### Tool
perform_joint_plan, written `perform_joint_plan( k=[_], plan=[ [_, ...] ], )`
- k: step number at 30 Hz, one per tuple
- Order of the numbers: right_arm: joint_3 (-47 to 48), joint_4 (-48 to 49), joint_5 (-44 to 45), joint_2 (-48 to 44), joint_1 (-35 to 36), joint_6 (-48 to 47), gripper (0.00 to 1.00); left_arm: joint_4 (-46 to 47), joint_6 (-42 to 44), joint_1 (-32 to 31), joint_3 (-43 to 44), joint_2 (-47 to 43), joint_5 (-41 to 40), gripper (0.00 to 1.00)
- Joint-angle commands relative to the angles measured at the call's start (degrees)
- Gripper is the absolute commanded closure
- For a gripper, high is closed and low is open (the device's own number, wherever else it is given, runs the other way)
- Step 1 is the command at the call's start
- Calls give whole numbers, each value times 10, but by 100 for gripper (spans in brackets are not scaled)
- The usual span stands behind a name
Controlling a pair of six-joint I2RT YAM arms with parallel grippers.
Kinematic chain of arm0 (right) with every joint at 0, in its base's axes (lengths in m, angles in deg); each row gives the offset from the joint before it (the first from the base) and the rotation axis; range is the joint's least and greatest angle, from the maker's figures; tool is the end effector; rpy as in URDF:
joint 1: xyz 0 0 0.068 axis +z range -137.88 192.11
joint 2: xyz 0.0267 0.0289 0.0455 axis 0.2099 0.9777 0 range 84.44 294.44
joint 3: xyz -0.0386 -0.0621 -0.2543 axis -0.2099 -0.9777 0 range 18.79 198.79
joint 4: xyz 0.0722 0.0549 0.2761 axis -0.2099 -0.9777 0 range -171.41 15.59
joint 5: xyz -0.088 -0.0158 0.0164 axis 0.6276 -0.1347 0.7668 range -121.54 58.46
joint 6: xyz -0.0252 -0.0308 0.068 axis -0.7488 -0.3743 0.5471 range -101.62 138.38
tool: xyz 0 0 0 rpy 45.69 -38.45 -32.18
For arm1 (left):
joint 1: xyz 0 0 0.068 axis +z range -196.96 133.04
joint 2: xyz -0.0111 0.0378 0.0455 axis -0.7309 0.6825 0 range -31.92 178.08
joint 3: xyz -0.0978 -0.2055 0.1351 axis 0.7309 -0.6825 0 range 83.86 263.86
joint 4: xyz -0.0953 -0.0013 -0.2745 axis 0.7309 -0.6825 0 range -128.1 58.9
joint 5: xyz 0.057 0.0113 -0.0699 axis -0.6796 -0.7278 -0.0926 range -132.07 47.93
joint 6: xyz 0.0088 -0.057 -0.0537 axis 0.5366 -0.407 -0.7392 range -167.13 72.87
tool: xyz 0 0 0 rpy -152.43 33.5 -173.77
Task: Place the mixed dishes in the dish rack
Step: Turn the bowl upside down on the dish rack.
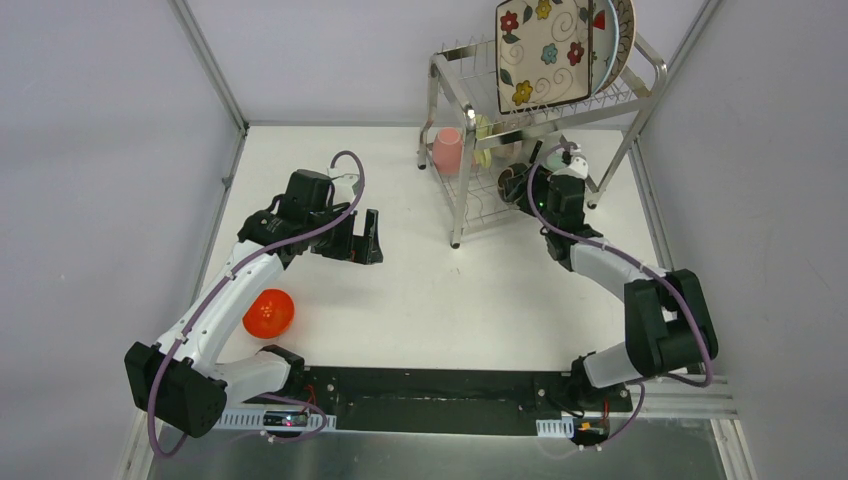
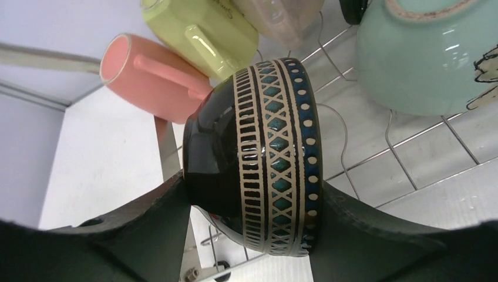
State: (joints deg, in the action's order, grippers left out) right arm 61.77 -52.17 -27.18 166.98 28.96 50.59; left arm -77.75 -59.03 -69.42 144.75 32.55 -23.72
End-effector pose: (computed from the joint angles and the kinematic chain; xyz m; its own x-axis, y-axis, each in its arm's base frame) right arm 0.3582 0.1030 0.1954 -0.3580 0.4470 -0.8198 -0.0338 0.8712 0.4898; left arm 0.2481 -0.1257 0.2805 -0.8082 0.1224 -0.5760 0.3904 0.8436 -0.3686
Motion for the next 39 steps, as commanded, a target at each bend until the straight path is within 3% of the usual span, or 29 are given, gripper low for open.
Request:
perform_joint_plan(
  k=[1,16,30,39],
  plan=[
    [43,105,-29,25,-15,92,84,18,11,0,-5,-17,8,1],
    [75,151,-84,131,-52,176,81,18,12,0,-6,-16,9,1],
    [81,77,-110,150,-86,218,41,17,12,0,-6,-16,14,1],
    [88,53,-129,159,-96,232,26,17,12,0,-5,-16,13,1]
  ],
)
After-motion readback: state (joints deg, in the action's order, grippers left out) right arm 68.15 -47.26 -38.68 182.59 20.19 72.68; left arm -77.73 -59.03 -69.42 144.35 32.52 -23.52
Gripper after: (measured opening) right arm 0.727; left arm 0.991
